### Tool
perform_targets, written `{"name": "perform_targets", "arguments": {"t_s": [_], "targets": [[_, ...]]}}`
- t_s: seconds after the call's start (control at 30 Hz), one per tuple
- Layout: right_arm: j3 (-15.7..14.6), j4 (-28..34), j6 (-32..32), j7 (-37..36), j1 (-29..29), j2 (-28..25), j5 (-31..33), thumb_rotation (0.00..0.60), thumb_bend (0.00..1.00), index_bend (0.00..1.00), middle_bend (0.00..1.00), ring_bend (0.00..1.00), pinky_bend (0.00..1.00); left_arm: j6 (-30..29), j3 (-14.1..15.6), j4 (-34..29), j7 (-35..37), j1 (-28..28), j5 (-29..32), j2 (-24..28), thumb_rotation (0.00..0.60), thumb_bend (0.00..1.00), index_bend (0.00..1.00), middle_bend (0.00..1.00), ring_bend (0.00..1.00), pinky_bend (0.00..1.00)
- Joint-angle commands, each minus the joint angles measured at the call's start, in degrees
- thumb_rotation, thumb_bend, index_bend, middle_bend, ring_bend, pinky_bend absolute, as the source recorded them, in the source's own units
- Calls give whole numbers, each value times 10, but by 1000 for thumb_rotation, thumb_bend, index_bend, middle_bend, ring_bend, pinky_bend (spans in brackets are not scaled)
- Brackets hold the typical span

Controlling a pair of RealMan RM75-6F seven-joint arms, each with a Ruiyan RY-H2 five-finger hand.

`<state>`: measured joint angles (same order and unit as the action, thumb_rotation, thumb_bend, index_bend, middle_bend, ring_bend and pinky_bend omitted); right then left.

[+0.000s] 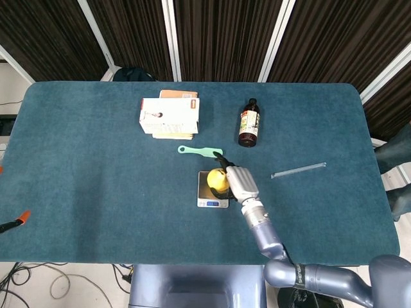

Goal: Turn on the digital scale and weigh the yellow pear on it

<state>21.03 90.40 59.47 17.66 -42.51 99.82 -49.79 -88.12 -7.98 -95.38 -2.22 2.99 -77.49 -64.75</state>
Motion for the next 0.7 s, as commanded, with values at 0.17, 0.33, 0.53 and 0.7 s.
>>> {"name": "perform_targets", "arguments": {"t_s": [0.17, 0.33, 0.53, 0.7], "targets": [[-1, -30, 3, 40, -29, 34, 33, 600, 459, 0, 201, 454, 401, 0, -1, 0, 5, 0, 0, 2, 600, 99, 26, 22, 0, 28], [-4, -51, 3, 45, -37, 52, 41, 600, 459, 0, 200, 454, 401, 2, 0, 0, 5, 0, 0, 3, 600, 99, 26, 22, 0, 28], [-8, -72, -3, 47, -44, 62, 46, 600, 459, 0, 200, 452, 399, 3, 0, 1, 3, 1, 1, 2, 600, 99, 26, 22, 0, 28], [-13, -73, -10, 48, -44, 57, 48, 600, 446, 0, 197, 365, 395, 4, 0, 0, 1, 2, 3, 2, 600, 99, 26, 22, 0, 28]]}}
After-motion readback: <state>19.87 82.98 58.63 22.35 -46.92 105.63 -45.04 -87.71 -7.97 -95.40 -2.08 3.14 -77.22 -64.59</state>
